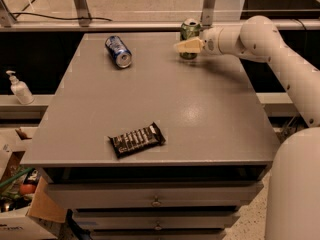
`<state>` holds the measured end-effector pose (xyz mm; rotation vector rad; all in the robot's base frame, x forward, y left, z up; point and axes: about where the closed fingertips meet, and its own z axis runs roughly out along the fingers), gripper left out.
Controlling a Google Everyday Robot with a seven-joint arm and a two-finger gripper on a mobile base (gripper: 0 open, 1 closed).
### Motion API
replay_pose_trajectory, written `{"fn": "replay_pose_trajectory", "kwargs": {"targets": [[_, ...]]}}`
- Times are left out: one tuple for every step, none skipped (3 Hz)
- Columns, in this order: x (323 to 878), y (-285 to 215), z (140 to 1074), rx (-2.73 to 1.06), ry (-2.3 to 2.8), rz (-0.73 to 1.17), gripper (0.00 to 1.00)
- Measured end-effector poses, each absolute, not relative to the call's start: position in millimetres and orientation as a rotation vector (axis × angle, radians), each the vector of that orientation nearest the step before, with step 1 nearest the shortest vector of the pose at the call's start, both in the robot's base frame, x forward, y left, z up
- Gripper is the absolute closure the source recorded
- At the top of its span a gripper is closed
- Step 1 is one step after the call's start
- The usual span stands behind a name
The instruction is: Move green can near rxbar chocolate
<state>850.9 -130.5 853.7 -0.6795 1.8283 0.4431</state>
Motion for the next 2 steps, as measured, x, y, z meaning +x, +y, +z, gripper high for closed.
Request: {"fn": "replay_pose_trajectory", "kwargs": {"targets": [[859.9,-129.9,851.0,-0.652,1.82,0.463,0.41],[858.0,-133.6,856.5,-0.642,1.805,0.472,0.64]]}}
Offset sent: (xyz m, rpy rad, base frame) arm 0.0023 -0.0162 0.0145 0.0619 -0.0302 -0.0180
